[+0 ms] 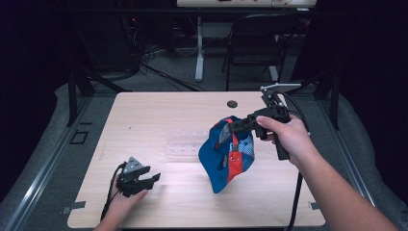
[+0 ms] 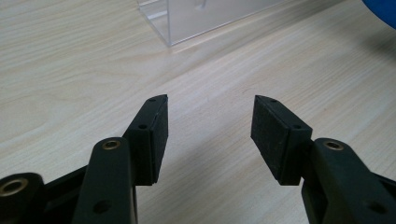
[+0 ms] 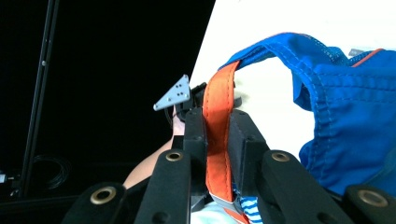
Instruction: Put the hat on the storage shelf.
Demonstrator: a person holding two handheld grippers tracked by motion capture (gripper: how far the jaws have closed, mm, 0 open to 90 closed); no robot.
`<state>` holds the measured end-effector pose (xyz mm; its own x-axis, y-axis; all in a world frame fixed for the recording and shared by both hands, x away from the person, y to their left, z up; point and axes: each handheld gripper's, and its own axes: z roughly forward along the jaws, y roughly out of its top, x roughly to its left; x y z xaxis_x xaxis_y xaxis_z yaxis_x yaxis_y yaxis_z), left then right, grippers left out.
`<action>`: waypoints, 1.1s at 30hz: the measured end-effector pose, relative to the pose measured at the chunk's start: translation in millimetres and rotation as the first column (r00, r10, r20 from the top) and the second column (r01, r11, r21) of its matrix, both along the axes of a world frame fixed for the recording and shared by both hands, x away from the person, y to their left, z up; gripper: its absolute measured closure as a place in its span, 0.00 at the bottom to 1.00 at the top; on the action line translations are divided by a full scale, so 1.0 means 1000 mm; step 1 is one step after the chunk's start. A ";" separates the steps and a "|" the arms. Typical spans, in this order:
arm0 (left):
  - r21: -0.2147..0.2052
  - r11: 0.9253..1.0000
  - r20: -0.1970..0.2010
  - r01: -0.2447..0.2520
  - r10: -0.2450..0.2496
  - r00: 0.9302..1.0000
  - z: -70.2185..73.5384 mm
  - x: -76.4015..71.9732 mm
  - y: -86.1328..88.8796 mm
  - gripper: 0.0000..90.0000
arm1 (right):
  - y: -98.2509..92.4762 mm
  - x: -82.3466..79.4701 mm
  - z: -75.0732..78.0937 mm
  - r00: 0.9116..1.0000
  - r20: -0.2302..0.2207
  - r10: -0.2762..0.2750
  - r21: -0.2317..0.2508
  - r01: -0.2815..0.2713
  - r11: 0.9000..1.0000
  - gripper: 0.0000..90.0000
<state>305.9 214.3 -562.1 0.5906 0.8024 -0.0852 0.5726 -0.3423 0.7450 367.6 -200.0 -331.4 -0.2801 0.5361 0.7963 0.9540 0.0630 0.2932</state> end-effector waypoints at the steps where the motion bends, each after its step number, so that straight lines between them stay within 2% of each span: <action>1: 0.000 1.000 -0.002 0.003 -0.003 1.000 0.000 0.000 -0.001 0.52 | 0.001 0.002 0.001 1.000 0.002 -0.002 0.002 0.002 1.000 0.87; 13: 0.000 1.000 0.006 0.020 -0.020 1.000 0.002 -0.002 -0.003 0.52 | 0.004 0.017 0.010 0.999 0.017 -0.043 0.031 0.042 0.999 0.87; 19: 0.003 0.999 0.035 0.049 -0.049 0.998 0.005 -0.006 -0.009 0.52 | 0.007 0.027 0.012 0.997 0.023 -0.072 0.041 0.071 0.997 0.87; 23: -0.014 0.998 0.066 0.056 -0.055 0.996 0.007 -0.009 -0.014 0.51 | 0.010 0.032 0.013 0.997 0.025 -0.080 0.043 0.078 0.996 0.87; 27: -0.040 0.996 0.095 0.080 -0.076 0.993 0.014 -0.010 -0.023 0.51 | 0.012 0.036 0.016 0.995 0.032 -0.095 0.057 0.093 0.994 0.87; 33: -0.050 0.987 0.166 0.152 -0.142 0.976 0.031 -0.015 -0.049 0.51 | 0.015 0.043 0.022 0.992 0.045 -0.121 0.073 0.117 0.990 0.87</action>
<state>291.2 165.7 -531.6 0.7117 0.7020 -0.0262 0.3901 -0.3640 0.8458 410.4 -185.3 -309.9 -0.2571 0.5109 0.8203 0.9379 -0.0726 0.3392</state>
